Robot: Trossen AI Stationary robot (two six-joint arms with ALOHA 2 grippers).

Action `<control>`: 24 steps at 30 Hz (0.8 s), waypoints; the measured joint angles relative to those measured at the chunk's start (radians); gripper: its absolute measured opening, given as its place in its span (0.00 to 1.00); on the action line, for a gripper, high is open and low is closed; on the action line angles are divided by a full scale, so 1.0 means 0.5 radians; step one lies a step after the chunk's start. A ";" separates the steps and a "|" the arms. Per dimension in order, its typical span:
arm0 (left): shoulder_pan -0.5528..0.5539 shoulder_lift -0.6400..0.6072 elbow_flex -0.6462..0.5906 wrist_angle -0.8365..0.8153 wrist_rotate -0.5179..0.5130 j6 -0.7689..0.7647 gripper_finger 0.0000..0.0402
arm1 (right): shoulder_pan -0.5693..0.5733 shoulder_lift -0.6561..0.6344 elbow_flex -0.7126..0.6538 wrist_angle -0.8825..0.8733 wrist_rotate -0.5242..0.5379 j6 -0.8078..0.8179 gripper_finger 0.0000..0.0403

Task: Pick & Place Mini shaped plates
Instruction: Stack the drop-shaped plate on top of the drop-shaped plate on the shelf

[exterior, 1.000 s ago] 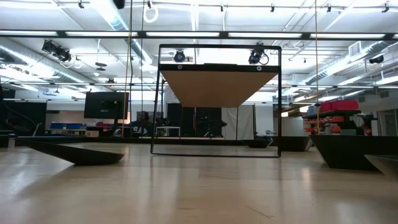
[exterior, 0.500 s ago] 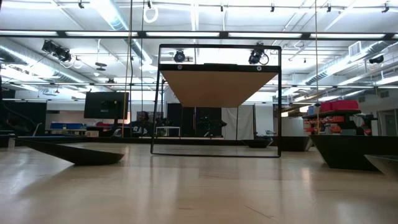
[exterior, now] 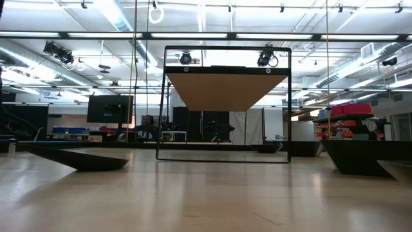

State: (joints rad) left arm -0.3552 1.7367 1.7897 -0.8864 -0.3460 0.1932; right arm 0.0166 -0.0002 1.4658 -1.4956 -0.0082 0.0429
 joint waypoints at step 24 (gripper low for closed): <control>-0.205 0.102 0.002 -0.262 0.597 1.997 0.46 | 0.000 0.000 0.001 0.001 -0.001 0.000 0.03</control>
State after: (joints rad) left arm -0.4574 1.7877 1.7909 -1.0174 -0.0473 1.1915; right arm 0.0166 -0.0002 1.4665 -1.4952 -0.0086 0.0429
